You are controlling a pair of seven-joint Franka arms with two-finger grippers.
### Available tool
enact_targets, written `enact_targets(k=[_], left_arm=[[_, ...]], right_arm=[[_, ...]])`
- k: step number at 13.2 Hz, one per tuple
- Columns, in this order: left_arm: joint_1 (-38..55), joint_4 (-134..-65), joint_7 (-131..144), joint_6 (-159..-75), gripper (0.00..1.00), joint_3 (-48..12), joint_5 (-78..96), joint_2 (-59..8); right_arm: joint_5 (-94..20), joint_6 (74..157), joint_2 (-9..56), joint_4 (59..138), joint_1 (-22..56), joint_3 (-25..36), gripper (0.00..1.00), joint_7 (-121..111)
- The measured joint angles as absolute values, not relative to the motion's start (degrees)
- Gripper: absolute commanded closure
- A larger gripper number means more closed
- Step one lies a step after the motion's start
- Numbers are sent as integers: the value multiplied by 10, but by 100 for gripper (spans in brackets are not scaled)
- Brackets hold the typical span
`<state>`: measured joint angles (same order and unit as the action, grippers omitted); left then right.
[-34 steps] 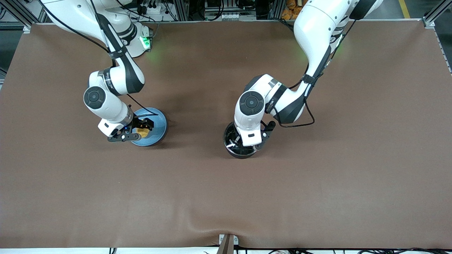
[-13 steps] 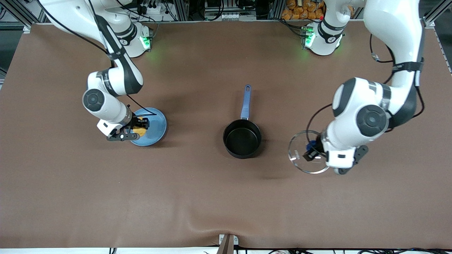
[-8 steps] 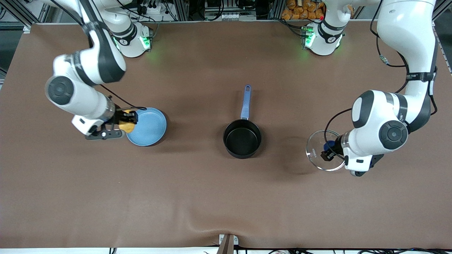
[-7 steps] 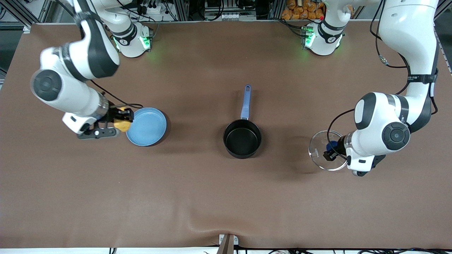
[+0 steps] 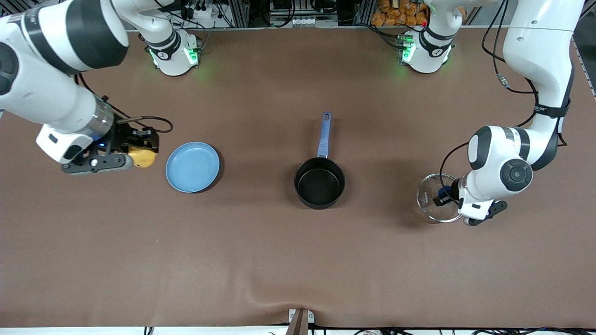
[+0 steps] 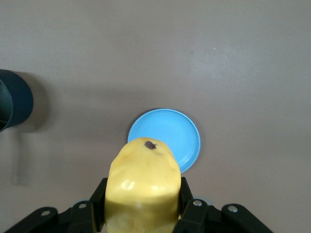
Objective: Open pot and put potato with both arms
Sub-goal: 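Lift the lid with the left gripper while the right gripper lifts the potato, then move the right gripper's potato over the pot while the left gripper lowers the lid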
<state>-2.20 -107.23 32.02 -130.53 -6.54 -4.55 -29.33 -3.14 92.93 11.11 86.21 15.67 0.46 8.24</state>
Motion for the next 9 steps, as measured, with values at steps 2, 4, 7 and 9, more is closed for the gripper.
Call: enact_targets(k=[2, 4, 7, 9], left_arm=[[-40, -1096, 278, -1328, 100, -65, -46, -293], [-46, -1110, 257, -1341, 100, -66, -46, -290], [-56, -1124, 215, -1353, 100, -66, -53, -285], [-73, -1127, 178, -1360, 100, -65, -55, -285]], right_arm=[[-32, 958, 141, 847, 214, 15, 100, 143], [-32, 995, 177, 828, 280, 19, 100, 234], [-31, 1030, 244, 781, 368, 25, 100, 341], [-31, 1055, 293, 748, 423, 52, 100, 387]])
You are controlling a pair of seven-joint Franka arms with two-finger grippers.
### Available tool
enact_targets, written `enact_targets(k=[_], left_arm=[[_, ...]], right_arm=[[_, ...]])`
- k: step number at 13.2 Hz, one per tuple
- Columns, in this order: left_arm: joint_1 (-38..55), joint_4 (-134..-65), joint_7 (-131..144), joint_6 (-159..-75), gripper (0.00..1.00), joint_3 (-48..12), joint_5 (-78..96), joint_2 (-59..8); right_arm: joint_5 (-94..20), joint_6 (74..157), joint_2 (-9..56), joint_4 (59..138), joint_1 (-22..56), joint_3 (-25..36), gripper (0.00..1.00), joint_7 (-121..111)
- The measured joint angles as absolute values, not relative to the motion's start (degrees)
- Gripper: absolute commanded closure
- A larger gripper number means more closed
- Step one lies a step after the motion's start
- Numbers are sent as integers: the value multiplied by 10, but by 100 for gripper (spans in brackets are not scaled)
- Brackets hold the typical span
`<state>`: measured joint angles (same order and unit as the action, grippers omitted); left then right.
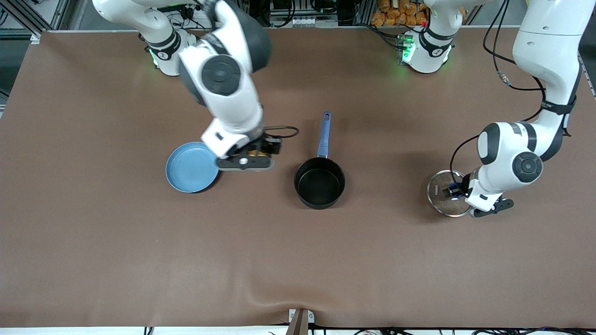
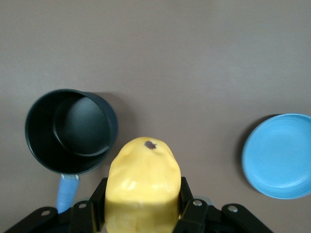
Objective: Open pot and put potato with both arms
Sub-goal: 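Move the right gripper's potato over the pot while the left gripper lowers the lid, then lower the potato into the pot with the right gripper while the left gripper withdraws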
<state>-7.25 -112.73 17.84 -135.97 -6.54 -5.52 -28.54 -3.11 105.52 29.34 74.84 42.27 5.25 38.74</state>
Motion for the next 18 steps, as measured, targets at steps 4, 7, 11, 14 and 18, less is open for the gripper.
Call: enact_targets(k=[4, 7, 11, 14, 18], left_arm=[[-79, -1147, 164, -1395, 34, -67, -67, -280], [-79, -1150, 164, -1400, 0, -67, -80, -279], [-81, -1146, 164, -1388, 0, -76, -81, -234], [-81, -1130, 164, -1312, 0, -98, -81, -145], [-81, -1049, 164, -1140, 0, -111, -81, -48]], right_arm=[[-31, 1159, 388, 708, 491, 85, 100, 452], [-34, 1235, 438, 702, 502, 87, 100, 479], [-36, 1300, 488, 695, 509, 87, 100, 482], [-37, 1308, 512, 680, 517, 87, 100, 484], [-37, 1321, 529, 677, 524, 87, 100, 486]])
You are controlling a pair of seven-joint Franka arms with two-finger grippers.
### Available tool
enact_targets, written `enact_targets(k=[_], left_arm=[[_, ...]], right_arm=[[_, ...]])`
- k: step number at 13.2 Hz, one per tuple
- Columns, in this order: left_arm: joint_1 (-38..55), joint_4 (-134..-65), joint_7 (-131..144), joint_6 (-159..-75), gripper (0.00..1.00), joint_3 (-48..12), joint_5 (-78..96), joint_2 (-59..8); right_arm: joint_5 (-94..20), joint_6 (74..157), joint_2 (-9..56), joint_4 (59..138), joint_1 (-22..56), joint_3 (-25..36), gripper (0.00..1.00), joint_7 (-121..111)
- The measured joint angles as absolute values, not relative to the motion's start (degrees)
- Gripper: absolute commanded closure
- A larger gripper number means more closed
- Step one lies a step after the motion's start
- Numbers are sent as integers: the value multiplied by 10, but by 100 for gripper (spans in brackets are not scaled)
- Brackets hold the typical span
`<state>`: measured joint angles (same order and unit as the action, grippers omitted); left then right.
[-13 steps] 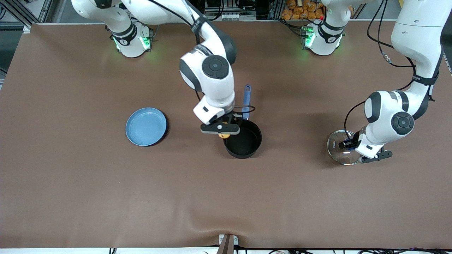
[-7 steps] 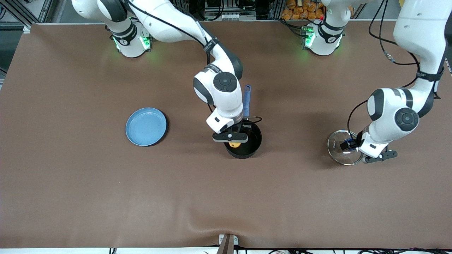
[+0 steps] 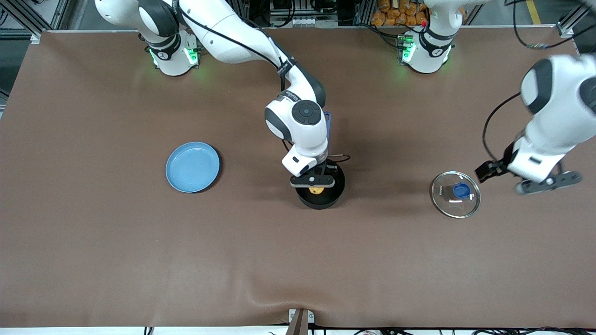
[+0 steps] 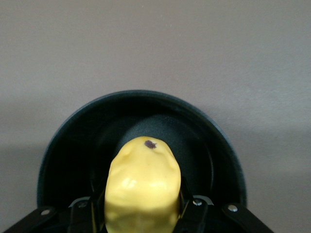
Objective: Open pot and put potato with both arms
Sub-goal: 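Lower the potato into the pot with the right gripper while the left gripper withdraws, then open the right gripper to release the potato and withdraw it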
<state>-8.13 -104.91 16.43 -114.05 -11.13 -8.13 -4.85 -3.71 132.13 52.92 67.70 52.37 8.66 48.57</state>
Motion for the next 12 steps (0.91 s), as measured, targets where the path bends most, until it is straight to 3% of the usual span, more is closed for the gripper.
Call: enact_targets(k=[4, 5, 6, 7, 8, 11, 12], left_arm=[[-81, -892, 164, -968, 0, -113, -45, -30], [-81, -865, 164, -943, 0, -113, -40, -29], [-81, -848, 164, -932, 0, -113, -38, -28], [-82, -837, 164, -925, 0, -112, -31, -25], [-82, -829, 164, -912, 0, -111, -19, -17], [-83, -825, 164, -867, 0, -111, -5, 13], [-83, -826, 164, -860, 0, -110, -5, 18]], right_arm=[[-37, 1348, 555, 676, 527, 87, 100, 489], [-38, 1349, 558, 675, 527, 86, 86, 492], [-38, 1349, 559, 674, 528, 86, 53, 494], [-38, 1349, 559, 673, 528, 86, 46, 495], [-38, 1349, 559, 672, 528, 86, 30, 498], [-38, 1349, 559, 671, 528, 86, 15, 506], [-38, 1349, 559, 671, 528, 86, 15, 507]])
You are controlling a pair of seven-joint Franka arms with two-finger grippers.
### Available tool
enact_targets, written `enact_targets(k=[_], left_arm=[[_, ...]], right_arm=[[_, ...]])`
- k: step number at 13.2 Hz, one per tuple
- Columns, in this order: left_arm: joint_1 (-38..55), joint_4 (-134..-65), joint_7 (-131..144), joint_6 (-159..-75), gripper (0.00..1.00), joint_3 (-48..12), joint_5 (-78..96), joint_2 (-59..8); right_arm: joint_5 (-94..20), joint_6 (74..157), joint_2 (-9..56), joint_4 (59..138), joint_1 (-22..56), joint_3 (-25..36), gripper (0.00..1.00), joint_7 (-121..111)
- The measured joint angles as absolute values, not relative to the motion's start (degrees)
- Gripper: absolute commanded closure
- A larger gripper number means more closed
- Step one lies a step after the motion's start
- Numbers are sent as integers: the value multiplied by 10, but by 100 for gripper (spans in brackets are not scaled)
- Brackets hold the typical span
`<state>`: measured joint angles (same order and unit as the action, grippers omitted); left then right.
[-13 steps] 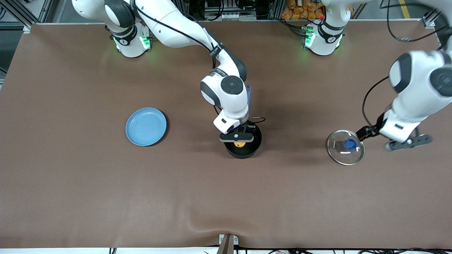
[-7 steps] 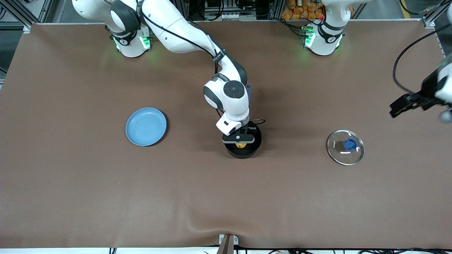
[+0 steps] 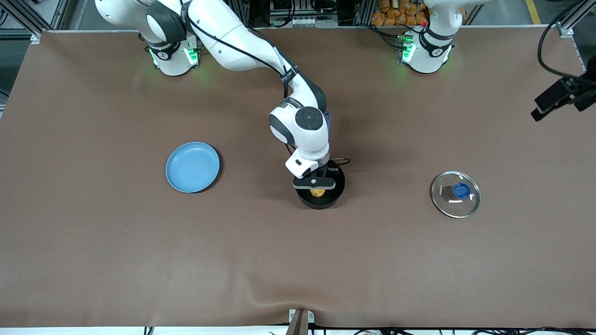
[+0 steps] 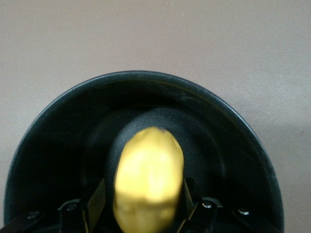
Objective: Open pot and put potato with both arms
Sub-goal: 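Open the right gripper to release the potato and withdraw it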
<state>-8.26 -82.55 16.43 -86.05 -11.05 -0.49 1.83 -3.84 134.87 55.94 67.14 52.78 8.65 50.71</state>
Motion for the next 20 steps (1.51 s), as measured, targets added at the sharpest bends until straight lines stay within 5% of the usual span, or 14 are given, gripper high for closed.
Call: enact_targets(k=[8, 11, 20], left_arm=[[-72, -834, 165, -856, 0, -94, -5, -6], [-22, -842, 166, -853, 0, -43, -5, -6], [-10, -851, 160, -854, 0, -40, -3, -15]], right_arm=[[-60, 1296, 529, 647, 521, 92, 15, 512], [-61, 1172, 451, 639, 498, 89, 14, 491], [-70, 889, 181, 705, 299, 73, 14, 244]])
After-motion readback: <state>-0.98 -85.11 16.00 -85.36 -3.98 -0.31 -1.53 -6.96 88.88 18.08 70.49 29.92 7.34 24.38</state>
